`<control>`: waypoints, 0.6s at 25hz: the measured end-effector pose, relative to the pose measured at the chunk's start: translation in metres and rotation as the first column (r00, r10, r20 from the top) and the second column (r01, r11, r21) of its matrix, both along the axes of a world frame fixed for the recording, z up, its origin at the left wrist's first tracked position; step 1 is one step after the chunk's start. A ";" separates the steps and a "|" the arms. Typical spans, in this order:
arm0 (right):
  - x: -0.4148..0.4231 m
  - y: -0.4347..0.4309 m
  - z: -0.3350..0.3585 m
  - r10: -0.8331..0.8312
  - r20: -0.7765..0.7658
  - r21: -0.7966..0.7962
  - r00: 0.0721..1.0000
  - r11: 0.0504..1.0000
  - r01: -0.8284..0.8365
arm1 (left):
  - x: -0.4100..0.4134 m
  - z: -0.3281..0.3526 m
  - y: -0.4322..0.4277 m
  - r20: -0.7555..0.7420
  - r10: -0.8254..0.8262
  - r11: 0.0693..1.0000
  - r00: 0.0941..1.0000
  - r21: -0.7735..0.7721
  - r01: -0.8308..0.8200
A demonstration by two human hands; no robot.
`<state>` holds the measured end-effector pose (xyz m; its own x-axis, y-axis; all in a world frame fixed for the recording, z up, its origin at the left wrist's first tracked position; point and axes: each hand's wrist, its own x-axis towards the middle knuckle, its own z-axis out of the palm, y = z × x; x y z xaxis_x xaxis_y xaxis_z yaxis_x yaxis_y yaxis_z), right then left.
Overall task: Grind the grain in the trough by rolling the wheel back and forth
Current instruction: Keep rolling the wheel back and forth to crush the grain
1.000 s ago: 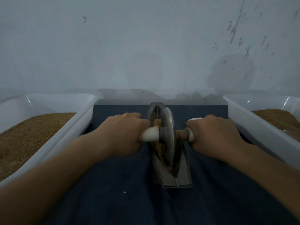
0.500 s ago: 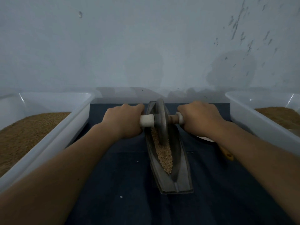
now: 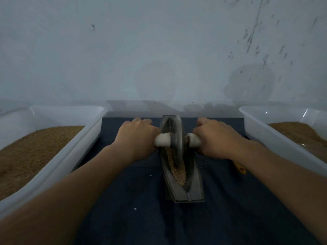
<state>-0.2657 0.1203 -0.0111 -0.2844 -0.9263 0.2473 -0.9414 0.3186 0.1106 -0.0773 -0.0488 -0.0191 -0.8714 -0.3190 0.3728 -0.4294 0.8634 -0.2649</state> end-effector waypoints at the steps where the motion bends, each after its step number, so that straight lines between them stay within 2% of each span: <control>1: -0.001 0.002 -0.002 -0.023 -0.036 -0.017 0.999 1.000 0.023 | 0.002 0.000 0.000 0.011 0.004 1.000 1.000 -0.021 -0.004; 3: -0.001 0.004 -0.005 -0.047 -0.081 -0.043 0.996 0.998 0.043 | 0.007 0.003 0.003 0.039 0.032 0.999 0.999 -0.038 -0.031; 7: 0.003 0.013 -0.010 -0.099 -0.066 -0.061 0.993 0.994 0.095 | 0.007 0.004 0.012 0.061 0.051 0.995 0.997 0.083 -0.056; 11: 0.001 0.011 -0.021 -0.151 -0.105 -0.123 0.983 0.983 0.137 | 0.007 -0.003 0.003 0.025 0.061 0.997 0.998 0.039 -0.062; 15: -0.011 -0.014 -0.014 -0.163 -0.127 -0.096 0.978 0.984 0.152 | -0.010 -0.008 -0.019 -0.014 0.096 0.993 0.995 0.072 -0.095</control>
